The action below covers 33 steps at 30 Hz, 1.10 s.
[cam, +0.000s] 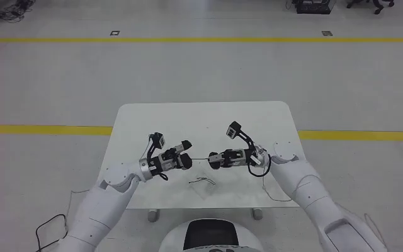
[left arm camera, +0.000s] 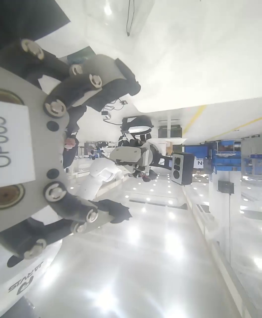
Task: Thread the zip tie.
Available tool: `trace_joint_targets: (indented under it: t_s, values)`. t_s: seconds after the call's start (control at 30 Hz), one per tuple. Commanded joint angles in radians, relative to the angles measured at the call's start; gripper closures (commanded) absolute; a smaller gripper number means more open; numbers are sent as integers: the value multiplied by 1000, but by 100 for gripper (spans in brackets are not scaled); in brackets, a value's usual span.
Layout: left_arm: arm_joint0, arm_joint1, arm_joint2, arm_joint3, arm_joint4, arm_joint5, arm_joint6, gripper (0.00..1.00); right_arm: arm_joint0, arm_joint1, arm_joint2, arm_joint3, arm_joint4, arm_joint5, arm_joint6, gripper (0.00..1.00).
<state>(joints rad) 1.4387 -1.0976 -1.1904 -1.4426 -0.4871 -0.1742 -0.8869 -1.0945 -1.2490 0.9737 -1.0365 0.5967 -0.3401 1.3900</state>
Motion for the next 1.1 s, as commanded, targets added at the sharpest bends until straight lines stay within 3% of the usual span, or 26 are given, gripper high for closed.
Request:
trace_joint_targets:
  t_s: [0.0, 0.13, 0.23, 0.37, 0.63, 0.83, 0.9, 1.07]
  values:
    - [0, 0, 0, 0, 0, 0, -1, 0, 0, 0, 0, 0, 0, 0, 0, 100]
    - [-7, 1, 6, 11, 5, 19, 6, 0, -7, 1, 0, -7, -4, 19, -19, 100]
    - [-19, 4, -3, 30, -58, 28, -73, 0, -8, 9, 15, -1, 7, 26, 0, 100]
    - [-42, 11, -9, 69, -75, 36, -162, 0, -6, 25, -9, -22, 43, 30, 0, 100]
    - [-79, 13, 7, 123, -126, 3, -264, 0, 28, 68, -115, -31, 118, 22, 0, 100]
    - [-90, 13, 16, 135, -146, -58, -294, 0, 65, 94, -205, -22, 183, 3, 0, 100]
    - [-96, 15, 15, 135, -122, -93, -297, 0, 70, 96, -213, -21, 187, 0, 0, 100]
    - [-96, 15, 15, 135, -122, -93, -297, 0, 70, 96, -213, -21, 187, 0, 0, 100]
